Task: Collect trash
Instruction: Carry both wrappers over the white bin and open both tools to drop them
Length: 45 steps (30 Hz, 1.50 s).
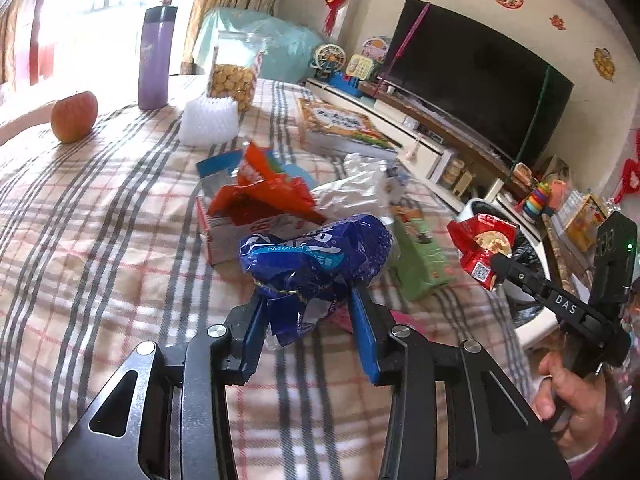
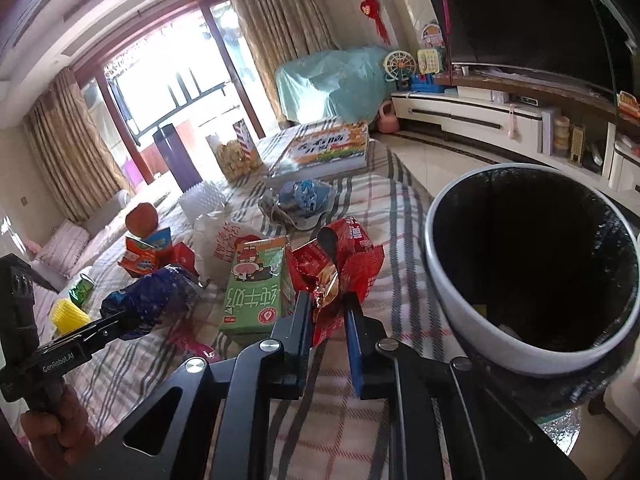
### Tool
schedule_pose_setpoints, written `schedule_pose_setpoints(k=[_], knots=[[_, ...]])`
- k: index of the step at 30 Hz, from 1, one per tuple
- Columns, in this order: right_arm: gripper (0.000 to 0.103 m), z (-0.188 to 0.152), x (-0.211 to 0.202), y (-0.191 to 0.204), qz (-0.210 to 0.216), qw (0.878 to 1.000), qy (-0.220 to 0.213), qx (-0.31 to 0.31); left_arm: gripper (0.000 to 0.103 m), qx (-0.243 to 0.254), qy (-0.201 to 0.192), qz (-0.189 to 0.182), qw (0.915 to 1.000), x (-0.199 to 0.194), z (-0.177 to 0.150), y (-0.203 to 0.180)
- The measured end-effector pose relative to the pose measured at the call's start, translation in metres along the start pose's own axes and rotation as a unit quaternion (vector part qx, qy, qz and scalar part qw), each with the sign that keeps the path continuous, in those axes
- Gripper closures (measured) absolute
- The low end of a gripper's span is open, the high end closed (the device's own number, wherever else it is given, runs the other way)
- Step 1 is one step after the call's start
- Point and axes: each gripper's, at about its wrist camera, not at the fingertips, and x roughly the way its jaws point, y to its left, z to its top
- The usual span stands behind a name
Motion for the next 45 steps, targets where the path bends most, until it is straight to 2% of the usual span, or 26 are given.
schedule_pose_setpoints(k=[8, 21, 45], knots=[[0.087, -0.003, -0.027, -0.008, 0.008, 1.0, -0.016, 0.013, 0.065, 0.028, -0.001, -0.031, 0.9991, -0.006, -0.002, -0.036], [0.087, -0.005, -0.048, -0.026, -0.001, 0.999, -0.027, 0.029, 0.065, 0.053, 0.01, -0.056, 0.997, 0.006, -0.002, -0.072], [0.087, 0.0, -0.079, -0.086, -0.047, 0.995, -0.054, 0.07, 0.065, 0.113, 0.026, -0.093, 0.9889, 0.039, 0.014, -0.155]])
